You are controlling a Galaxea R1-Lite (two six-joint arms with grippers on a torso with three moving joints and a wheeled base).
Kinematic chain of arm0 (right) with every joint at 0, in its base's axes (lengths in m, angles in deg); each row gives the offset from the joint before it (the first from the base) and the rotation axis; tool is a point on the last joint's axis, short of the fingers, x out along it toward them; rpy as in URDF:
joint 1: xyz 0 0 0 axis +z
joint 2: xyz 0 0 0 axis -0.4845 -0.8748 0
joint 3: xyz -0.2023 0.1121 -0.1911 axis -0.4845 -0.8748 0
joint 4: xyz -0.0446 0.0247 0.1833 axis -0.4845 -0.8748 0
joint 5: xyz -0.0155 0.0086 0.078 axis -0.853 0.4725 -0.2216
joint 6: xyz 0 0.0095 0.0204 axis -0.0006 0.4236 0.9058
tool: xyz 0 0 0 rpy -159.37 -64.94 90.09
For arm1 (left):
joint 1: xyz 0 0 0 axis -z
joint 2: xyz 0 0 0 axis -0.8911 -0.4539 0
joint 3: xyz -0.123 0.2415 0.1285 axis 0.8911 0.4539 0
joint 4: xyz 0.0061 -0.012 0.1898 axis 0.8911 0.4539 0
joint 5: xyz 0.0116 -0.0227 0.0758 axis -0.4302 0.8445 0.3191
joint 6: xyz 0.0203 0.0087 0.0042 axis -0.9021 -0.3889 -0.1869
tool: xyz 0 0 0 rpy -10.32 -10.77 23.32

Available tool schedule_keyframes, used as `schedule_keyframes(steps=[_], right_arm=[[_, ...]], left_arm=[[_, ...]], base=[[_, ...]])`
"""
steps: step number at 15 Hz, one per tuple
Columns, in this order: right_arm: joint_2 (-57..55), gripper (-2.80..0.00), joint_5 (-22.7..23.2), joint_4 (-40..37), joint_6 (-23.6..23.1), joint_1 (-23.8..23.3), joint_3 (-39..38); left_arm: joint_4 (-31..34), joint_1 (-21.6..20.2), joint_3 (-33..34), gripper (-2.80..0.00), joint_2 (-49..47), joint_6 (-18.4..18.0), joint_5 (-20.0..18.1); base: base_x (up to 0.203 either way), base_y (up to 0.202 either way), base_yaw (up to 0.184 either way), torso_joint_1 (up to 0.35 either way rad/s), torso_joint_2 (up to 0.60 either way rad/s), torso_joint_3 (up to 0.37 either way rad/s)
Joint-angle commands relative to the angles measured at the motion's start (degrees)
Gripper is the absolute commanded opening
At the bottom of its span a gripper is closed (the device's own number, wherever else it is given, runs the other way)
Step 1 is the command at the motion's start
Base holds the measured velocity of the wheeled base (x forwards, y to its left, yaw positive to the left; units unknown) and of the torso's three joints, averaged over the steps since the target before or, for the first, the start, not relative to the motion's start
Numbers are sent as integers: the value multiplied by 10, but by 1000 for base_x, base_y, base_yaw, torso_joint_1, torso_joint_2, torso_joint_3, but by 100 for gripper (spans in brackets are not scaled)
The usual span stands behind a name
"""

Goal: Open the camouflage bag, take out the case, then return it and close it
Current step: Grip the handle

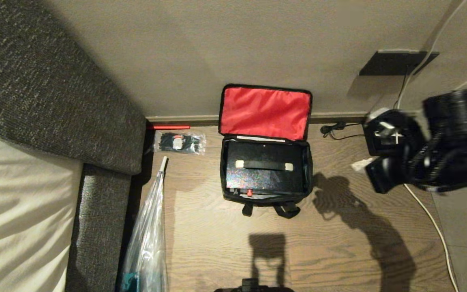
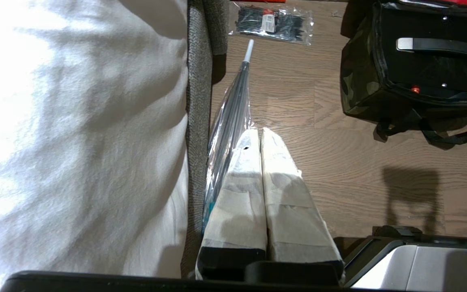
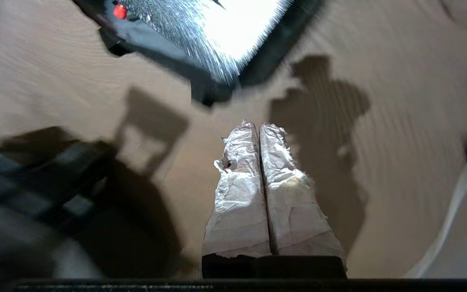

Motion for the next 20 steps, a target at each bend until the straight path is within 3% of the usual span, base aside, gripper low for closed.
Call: schedule_keyframes(steps=[1, 3, 5, 6, 7, 13, 15, 17, 18, 20], right_arm=[[-205, -280, -43, 146, -54, 63, 14], [-263, -280, -90, 244, -117, 109, 29], [-311, -280, -92, 309, -160, 126, 44], [-325, 0, -84, 342, -208, 132, 50], [-329, 0, -82, 351, -228, 137, 65], [-383, 0, -147, 357, -240, 156, 84], [-394, 0, -190, 362, -240, 165, 89], [-410, 0, -227, 438, -249, 177, 98], [-413, 0, -241, 457, -278, 179, 103], [-404, 0, -275, 516, -407, 179, 100]], left_arm=[[0, 0, 2, -280, 1, 0, 0], [-1, 0, 1, -280, 1, 0, 0], [0, 0, 2, -280, 1, 0, 0], [0, 0, 1, -280, 1, 0, 0], [0, 0, 1, -280, 1, 0, 0], [0, 0, 2, -280, 1, 0, 0], [0, 0, 2, -280, 0, 0, 0], [0, 0, 2, -280, 1, 0, 0], [0, 0, 2, -280, 1, 0, 0], [0, 0, 2, -280, 1, 0, 0]], base=[[0, 0, 0, 0, 0, 0], [0, 0, 0, 0, 0, 0], [0, 0, 0, 0, 0, 0], [0, 0, 0, 0, 0, 0], [0, 0, 0, 0, 0, 0], [0, 0, 0, 0, 0, 0], [0, 0, 0, 0, 0, 0], [0, 0, 0, 0, 0, 0], [0, 0, 0, 0, 0, 0], [0, 0, 0, 0, 0, 0]])
